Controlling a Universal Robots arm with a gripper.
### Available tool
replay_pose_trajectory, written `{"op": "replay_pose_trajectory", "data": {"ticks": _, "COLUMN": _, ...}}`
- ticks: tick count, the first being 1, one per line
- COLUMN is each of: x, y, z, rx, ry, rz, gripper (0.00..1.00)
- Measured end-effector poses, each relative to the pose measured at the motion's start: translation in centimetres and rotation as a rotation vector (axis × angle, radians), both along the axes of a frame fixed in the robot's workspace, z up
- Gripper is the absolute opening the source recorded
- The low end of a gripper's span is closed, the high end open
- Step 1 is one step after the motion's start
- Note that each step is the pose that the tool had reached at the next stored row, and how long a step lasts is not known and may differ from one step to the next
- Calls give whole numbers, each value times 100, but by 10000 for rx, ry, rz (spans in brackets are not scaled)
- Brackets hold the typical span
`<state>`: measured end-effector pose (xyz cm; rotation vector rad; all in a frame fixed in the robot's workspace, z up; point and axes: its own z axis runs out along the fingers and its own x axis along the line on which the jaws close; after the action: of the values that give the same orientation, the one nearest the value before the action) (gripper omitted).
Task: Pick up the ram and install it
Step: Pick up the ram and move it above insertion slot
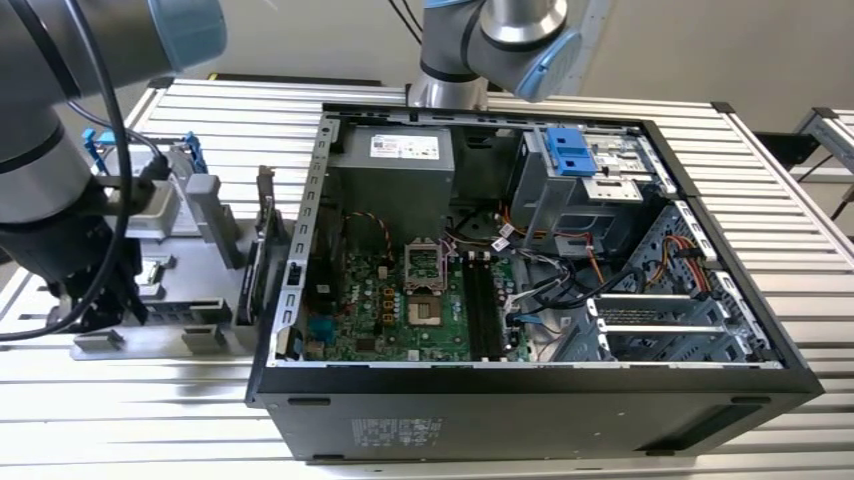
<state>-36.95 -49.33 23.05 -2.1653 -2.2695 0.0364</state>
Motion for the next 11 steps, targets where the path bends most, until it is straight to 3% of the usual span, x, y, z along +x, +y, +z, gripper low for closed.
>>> {"op": "replay_pose_trajectory", "data": {"ticks": 11, "x": 0, "y": 0, "z": 76, "rx": 4, "ry": -1, "rz": -14, "gripper": 0}}
